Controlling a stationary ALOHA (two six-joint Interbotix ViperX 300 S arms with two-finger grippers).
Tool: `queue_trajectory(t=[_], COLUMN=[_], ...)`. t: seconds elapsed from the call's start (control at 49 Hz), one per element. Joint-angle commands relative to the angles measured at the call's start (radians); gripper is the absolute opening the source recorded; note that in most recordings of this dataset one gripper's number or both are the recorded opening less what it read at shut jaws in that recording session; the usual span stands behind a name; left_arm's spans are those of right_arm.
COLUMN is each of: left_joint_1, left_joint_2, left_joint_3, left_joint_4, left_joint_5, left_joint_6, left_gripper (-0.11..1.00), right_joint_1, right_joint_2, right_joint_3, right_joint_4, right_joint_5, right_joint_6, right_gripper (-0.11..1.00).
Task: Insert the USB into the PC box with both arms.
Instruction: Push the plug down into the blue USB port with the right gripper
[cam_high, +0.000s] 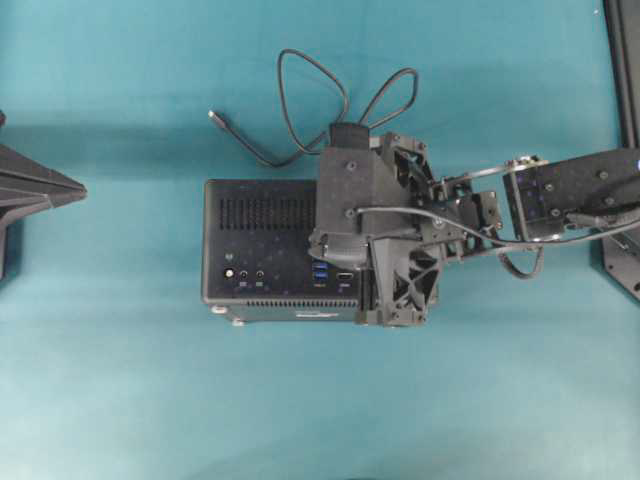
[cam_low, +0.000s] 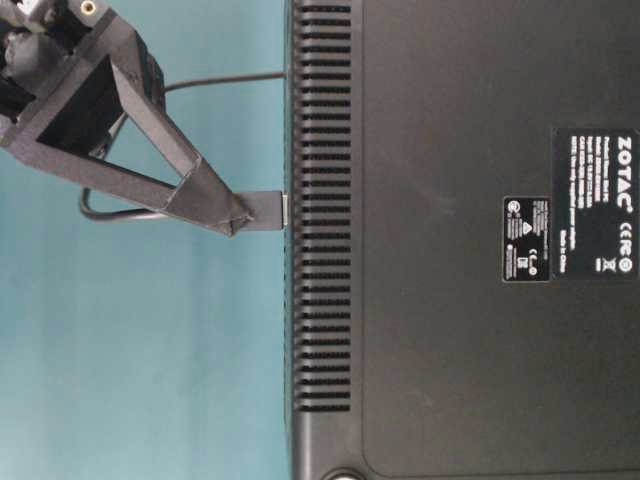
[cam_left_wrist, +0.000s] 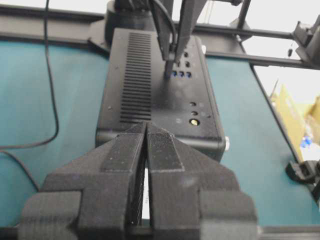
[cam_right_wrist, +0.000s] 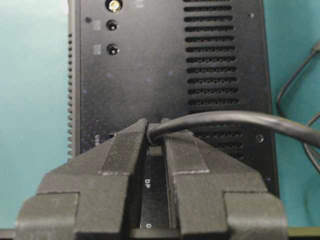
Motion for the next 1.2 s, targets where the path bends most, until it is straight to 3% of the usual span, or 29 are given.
queue_trajectory(t=[0.0, 0.163, 0.347, 0.754, 1.182], left_joint_1=[-0.002, -0.002, -0.002, -0.002, -0.003], left_joint_2=[0.005, 0.005, 0.005, 0.005, 0.005], left_joint_3=[-0.012, -0.012, -0.012, -0.011, -0.012], left_joint_4=[0.002, 0.002, 0.002, 0.002, 0.002], left_joint_5=[-0.008, -0.006, -0.006, -0.006, -0.002], left_joint_6=[-0.002, -0.002, -0.002, -0.002, 0.0], left_gripper=[0.0, 0.0, 0.0, 0.0, 0.0], right_joint_1=[0.038, 0.026, -0.006, 0.044, 0.021], right_joint_2=[0.002, 0.0, 0.0, 0.012, -0.005], right_joint_3=[0.002, 0.003, 0.003, -0.006, -0.009], right_joint_4=[0.021, 0.018, -0.02, 0.011, 0.006], right_joint_5=[0.006, 0.009, 0.012, 0.011, 0.014], right_joint_6=[0.015, 0.015, 0.014, 0.017, 0.017], right_gripper=[0.12, 0.12, 0.12, 0.12, 0.16])
